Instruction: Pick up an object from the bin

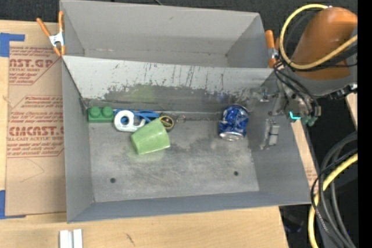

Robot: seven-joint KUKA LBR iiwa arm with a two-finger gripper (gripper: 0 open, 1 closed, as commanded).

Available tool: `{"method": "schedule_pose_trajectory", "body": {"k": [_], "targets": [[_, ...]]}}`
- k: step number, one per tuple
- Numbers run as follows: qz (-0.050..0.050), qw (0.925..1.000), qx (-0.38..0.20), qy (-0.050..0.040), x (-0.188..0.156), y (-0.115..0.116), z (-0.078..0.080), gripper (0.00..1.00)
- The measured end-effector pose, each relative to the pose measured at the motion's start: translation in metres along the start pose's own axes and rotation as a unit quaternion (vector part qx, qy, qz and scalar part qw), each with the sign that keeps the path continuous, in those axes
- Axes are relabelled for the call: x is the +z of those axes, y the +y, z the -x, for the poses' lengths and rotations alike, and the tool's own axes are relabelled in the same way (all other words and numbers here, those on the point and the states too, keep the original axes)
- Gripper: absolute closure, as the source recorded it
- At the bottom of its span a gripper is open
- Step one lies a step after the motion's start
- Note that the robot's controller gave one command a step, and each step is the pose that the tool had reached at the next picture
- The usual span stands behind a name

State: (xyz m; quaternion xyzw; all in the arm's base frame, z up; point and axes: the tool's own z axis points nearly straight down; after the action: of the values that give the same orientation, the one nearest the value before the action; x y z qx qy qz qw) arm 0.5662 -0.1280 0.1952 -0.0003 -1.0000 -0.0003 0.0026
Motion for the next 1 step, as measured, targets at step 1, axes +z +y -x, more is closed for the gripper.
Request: {"method": "schedule_pose_trajectory", "body": {"k": [1], "targets": [[0.001, 0.9905, 0.138, -0.0009, 0.0777, 0.0108, 0.007, 0.0]]}}
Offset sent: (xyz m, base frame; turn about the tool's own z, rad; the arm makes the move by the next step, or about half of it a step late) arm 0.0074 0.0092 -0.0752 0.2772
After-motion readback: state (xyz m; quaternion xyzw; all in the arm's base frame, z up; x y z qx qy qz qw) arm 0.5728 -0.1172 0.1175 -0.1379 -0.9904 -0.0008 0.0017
